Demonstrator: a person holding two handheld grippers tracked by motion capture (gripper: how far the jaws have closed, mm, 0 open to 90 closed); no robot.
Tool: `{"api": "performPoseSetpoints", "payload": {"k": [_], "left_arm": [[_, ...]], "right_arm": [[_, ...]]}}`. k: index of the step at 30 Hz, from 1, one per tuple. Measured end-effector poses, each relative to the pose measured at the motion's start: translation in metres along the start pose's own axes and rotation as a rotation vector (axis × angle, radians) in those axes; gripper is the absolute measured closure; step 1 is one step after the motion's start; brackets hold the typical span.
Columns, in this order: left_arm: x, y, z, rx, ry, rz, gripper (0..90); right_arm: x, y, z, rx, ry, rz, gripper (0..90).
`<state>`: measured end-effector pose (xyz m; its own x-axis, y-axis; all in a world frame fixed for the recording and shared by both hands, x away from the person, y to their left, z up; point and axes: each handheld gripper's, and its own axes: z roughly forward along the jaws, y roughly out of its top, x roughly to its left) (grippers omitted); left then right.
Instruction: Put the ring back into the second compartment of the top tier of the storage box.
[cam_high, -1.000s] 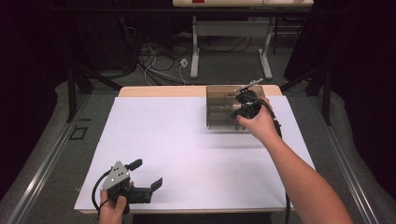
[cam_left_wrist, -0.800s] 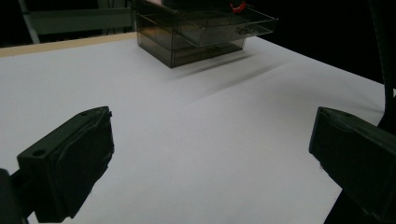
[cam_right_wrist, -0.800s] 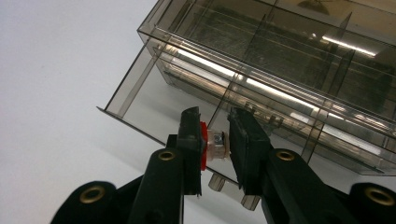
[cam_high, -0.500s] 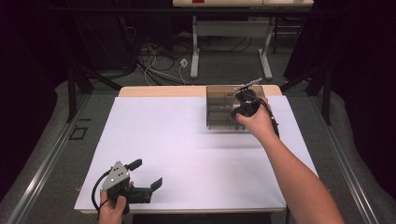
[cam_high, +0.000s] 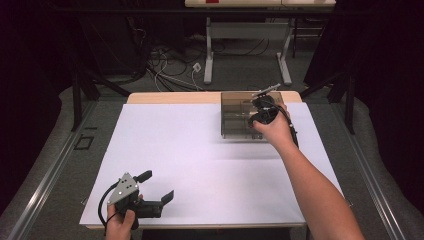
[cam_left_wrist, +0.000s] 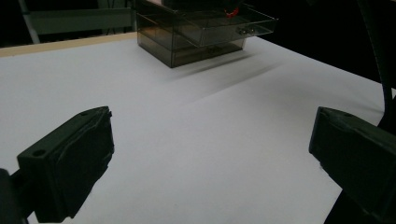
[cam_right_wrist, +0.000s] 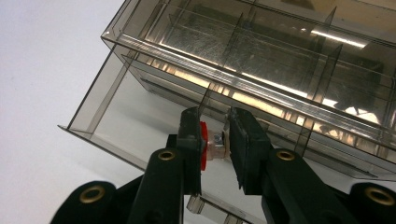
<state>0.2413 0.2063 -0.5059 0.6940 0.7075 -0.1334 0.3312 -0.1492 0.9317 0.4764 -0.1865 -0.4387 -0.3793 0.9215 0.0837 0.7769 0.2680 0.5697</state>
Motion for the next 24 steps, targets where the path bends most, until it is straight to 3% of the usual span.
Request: {"api": "performPoseSetpoints", "payload": {"k": [21, 24], "left_arm": [[-0.0001, 0.0, 0.0004, 0.0, 0.001, -0.001, 0.0], [0.0005, 0.0002, 0.0008, 0.001, 0.001, 0.007, 0.0]], "right_arm": [[-0.0015, 0.0001, 0.0035, 0.01, -0.006, 0.004, 74.7], [-0.0004, -0.0004, 0.0038, 0.008, 0.004, 0.002, 70.6]]}}
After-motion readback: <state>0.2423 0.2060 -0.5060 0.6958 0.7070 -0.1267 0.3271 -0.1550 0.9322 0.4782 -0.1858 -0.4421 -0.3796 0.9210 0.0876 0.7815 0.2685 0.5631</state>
